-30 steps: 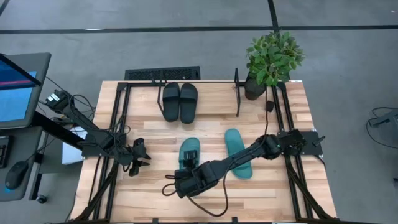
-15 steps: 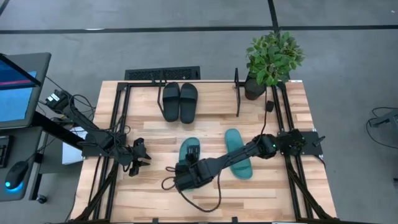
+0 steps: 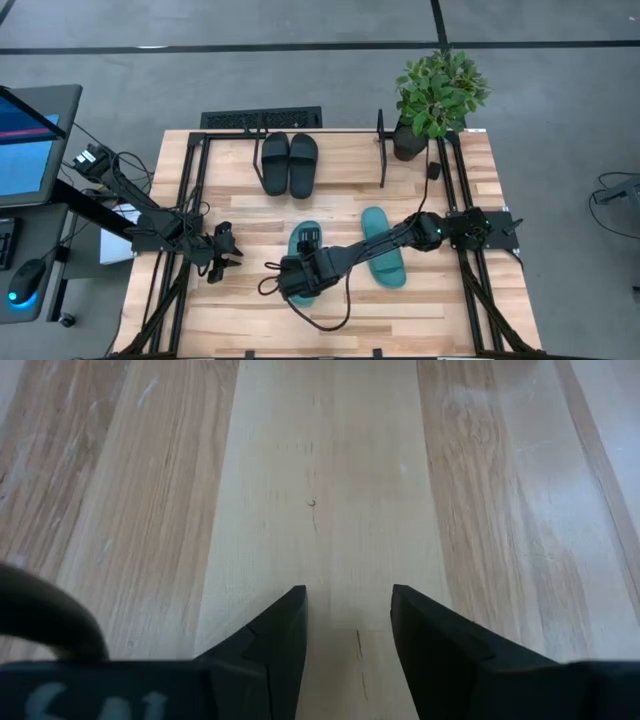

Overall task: Pick and place slides into the shelf
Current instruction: Put the left green slide on the shelf

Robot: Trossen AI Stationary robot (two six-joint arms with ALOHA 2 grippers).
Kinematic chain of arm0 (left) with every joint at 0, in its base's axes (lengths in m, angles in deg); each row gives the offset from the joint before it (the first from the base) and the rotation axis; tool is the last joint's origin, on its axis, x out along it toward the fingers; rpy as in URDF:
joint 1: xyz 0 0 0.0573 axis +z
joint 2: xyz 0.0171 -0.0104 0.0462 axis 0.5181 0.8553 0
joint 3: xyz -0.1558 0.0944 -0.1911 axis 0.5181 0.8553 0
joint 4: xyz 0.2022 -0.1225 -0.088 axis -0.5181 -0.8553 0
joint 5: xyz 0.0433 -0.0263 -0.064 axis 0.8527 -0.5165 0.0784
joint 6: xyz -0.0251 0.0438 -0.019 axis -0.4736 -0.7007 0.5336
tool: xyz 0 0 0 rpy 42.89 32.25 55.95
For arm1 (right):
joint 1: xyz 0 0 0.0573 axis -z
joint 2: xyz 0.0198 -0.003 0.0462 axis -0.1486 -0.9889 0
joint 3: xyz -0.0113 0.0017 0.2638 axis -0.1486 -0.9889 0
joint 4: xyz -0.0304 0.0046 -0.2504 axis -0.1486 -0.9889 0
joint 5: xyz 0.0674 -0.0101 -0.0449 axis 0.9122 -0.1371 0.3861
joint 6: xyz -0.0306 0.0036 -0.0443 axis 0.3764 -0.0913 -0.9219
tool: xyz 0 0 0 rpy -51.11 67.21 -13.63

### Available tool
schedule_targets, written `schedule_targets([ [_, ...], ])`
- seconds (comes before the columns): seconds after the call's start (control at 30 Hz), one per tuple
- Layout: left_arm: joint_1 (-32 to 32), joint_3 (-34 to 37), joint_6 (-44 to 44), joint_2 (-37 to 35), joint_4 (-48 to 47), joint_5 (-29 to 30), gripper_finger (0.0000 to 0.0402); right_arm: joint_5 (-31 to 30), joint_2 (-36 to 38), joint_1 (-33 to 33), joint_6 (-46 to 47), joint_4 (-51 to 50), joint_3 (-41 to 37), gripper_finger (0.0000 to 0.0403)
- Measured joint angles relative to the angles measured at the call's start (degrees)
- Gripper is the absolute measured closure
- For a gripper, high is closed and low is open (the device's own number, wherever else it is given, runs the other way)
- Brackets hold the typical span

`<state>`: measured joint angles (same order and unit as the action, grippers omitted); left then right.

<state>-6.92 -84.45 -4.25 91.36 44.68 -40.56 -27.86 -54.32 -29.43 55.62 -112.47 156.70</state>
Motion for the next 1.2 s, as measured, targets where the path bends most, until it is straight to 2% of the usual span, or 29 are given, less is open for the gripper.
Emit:
schedule_targets([
  [0.33,0.0,0.0,0.0,0.0,0.0,0.0,0.0267,0.6,0.0,0.1,-0.7,-1.0,0.0,0.0242],
  [0.6,0.0,0.0,0.0,0.0,0.0,0.0,0.0267,4.6,0.0,1.2,-1.0,-1.2,0.0,0.0242],
  [1.2,0.0,0.0,0.0,0.0,0.0,0.0,0.0267,7.1,0.0,2.6,-7.8,-1.5,0.0,0.0242],
])
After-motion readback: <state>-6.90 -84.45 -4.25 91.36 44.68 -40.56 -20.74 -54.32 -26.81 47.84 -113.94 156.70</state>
